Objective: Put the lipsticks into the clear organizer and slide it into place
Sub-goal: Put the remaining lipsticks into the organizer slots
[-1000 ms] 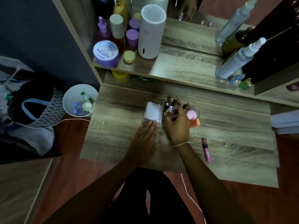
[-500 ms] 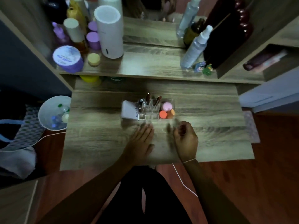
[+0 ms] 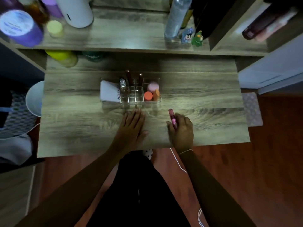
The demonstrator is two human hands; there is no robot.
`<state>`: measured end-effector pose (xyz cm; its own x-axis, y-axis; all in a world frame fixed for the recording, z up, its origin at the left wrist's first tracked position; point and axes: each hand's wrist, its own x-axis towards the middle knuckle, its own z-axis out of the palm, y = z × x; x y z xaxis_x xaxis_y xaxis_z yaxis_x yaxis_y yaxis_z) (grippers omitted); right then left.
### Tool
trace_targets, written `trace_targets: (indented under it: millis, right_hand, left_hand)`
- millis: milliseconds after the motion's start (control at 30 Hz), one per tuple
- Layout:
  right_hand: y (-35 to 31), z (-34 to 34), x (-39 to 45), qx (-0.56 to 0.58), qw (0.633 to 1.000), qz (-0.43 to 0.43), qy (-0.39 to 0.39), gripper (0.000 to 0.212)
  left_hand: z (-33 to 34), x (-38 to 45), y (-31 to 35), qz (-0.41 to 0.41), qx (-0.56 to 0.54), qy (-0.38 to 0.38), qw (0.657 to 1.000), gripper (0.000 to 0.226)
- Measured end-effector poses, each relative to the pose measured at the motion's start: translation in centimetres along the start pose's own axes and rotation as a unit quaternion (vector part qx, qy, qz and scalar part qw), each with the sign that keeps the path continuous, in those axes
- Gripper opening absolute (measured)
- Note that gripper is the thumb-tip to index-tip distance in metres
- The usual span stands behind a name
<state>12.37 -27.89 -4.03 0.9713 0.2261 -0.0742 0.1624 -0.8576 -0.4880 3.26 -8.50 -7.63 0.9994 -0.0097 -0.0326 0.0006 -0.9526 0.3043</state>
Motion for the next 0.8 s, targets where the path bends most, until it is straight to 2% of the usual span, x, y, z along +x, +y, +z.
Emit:
trace_targets:
  millis: [167, 300, 433, 533, 633, 700, 800]
  right_hand:
    - [-0.4, 0.0, 0.7, 0.038, 0.999, -0.002, 0.011, 0.026]
    - [-1.1, -0.7, 1.1, 0.090, 0.996, 0.022, 0.020, 0.015]
    - [-3.5, -2.4, 1.2, 0.181, 0.980, 0.065, 0.058, 0.016]
    - [-6.6, -3.5, 1.6, 0.229, 0.970, 0.039, 0.070, 0.018]
    - [-10.0, -3.9, 2.3, 0.252, 0.967, 0.005, 0.043, 0.022]
    - [-12.2, -3.5, 2.7, 0.250, 0.967, -0.022, 0.031, 0.018]
    - [-14.5, -2.3, 3.7, 0.234, 0.971, -0.047, 0.017, 0.024]
  left_hand:
    - [-0.2, -0.2, 0.2, -0.005, 0.004, 0.019, 1.000, 0.064]
    - [-0.3, -0.3, 0.3, -0.023, 0.008, 0.000, 1.000, 0.064]
    - [-0.9, -0.2, 0.5, -0.028, -0.016, -0.002, 0.999, 0.063]
    - [-1.6, -0.6, -0.1, -0.065, -0.044, 0.014, 0.997, 0.063]
    - [-3.0, -1.2, -1.2, -0.098, -0.051, 0.037, 0.993, 0.070]
    - [-4.2, -1.3, -2.3, -0.094, -0.049, 0.040, 0.993, 0.071]
    - [-5.2, -1.2, -3.7, -0.084, -0.046, 0.048, 0.994, 0.073]
